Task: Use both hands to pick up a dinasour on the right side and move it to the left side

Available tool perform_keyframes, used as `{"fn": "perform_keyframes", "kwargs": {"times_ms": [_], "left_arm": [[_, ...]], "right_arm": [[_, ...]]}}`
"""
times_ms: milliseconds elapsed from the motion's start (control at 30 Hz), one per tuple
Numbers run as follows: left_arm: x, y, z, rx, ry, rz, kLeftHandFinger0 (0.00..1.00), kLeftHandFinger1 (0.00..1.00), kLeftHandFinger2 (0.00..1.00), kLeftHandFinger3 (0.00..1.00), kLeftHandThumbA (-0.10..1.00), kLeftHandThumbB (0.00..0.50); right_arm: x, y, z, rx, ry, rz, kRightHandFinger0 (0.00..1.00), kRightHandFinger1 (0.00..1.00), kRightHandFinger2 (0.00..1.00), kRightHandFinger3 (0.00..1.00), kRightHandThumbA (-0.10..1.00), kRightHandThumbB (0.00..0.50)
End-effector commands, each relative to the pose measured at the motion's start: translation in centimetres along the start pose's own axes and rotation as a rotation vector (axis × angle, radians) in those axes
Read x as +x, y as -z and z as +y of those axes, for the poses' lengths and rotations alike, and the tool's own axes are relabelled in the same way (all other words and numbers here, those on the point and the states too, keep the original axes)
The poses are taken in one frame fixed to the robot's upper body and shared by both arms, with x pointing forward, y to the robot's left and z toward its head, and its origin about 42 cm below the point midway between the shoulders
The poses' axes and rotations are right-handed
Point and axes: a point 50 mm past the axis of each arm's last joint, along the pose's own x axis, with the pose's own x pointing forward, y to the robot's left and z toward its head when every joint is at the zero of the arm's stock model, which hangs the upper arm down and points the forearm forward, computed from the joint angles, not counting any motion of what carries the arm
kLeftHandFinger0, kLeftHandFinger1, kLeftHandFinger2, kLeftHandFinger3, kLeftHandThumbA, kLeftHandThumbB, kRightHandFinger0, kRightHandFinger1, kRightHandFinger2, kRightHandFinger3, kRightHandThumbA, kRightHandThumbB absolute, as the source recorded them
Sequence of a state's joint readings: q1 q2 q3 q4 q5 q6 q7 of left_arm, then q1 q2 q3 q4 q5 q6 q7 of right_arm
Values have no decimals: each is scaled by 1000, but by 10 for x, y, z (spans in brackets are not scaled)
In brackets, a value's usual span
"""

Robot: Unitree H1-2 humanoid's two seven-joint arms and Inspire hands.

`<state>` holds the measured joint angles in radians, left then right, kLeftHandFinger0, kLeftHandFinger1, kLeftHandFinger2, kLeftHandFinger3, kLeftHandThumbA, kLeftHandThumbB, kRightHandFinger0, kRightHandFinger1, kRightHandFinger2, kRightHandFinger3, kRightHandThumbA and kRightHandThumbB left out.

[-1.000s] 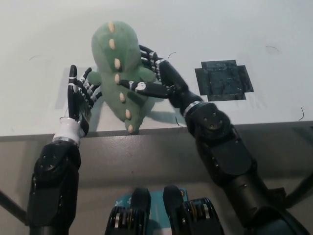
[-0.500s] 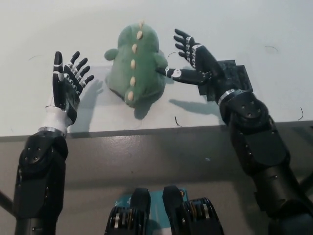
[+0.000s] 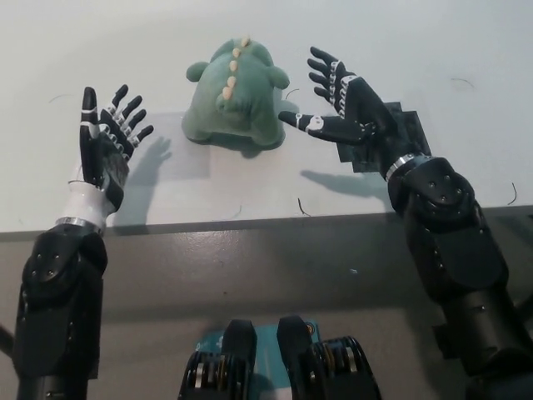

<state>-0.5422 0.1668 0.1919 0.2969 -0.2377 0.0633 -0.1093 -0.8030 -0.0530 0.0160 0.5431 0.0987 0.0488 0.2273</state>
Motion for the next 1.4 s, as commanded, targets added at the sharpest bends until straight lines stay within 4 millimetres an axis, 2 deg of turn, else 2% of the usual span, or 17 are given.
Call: {"fn": "perform_keyframes", "kwargs": {"times_ms": [0,133,167,267,367,433,500,567,600,700,800,967,1067,1100,1167,1333,1367], "left_arm": [[-10,-24,25,61,18,-97,1000,1000,1000,1000,1000,486],[-33,-32,42,129,-2,-116,1000,1000,1000,1000,1000,477],[-39,-33,46,136,0,-125,1000,1000,1000,1000,1000,464],[-59,-36,56,172,3,-155,1000,1000,1000,1000,1000,424],[-78,-40,66,185,1,-154,1000,1000,1000,1000,1000,424],[-95,-42,71,201,-6,-146,1000,1000,1000,1000,1000,424],[-99,-43,73,198,-9,-151,1000,1000,1000,1000,1000,426],[-111,-41,75,207,-14,-156,1000,1000,1000,1000,1000,410],[-119,-39,75,210,-17,-158,1000,1000,1000,1000,1000,422],[-121,-39,72,208,-16,-166,1000,1000,1000,1000,1000,424],[-137,-33,63,210,-10,-170,1000,1000,1000,1000,1000,430],[-160,-19,43,182,11,-178,1000,1000,1000,1000,1000,457],[-167,-11,37,181,5,-180,1000,1000,1000,1000,1000,455],[-172,-5,31,172,0,-180,1000,1000,1000,1000,1000,450],[-178,-2,28,166,2,-182,1000,1000,1000,1000,1000,443],[-187,-2,21,160,-5,-186,1000,1000,1000,1000,1000,448],[-195,-1,19,167,-11,-182,1000,1000,1000,1000,1000,454]], "right_arm": [[-5,-32,-22,9,-6,-100,1000,1000,1000,1000,1000,115],[-27,-40,-45,14,11,-110,1000,1000,1000,1000,1000,148],[-33,-41,-51,10,16,-112,1000,1000,1000,1000,1000,173],[-50,-44,-64,0,22,-125,1000,1000,1000,1000,1000,191],[-71,-46,-75,1,37,-135,1000,1000,1000,1000,1000,221],[-88,-46,-83,-3,51,-150,1000,1000,1000,1000,1000,224],[-93,-49,-86,-5,50,-150,1000,1000,1000,1000,1000,207],[-106,-46,-92,-7,55,-152,1000,1000,1000,1000,1000,166],[-115,-45,-96,-10,61,-144,1000,1000,1000,1000,1000,172],[-121,-48,-100,-14,65,-141,1000,1000,1000,1000,1000,176],[-144,-43,-108,-43,78,-140,1000,1000,1000,1000,1000,107],[-179,-32,-116,-50,107,-142,1000,1000,1000,1000,1000,80],[-190,-27,-112,-60,118,-150,1000,1000,1000,1000,1000,92],[-198,-26,-108,-90,139,-158,1000,1000,1000,1000,1000,128],[-205,-23,-104,-107,149,-169,1000,1000,1000,1000,1000,136],[-215,-20,-102,-126,168,-197,1000,1000,1000,1000,1000,162],[-223,-16,-100,-129,180,-202,1000,1000,1000,1000,1000,189]]}}
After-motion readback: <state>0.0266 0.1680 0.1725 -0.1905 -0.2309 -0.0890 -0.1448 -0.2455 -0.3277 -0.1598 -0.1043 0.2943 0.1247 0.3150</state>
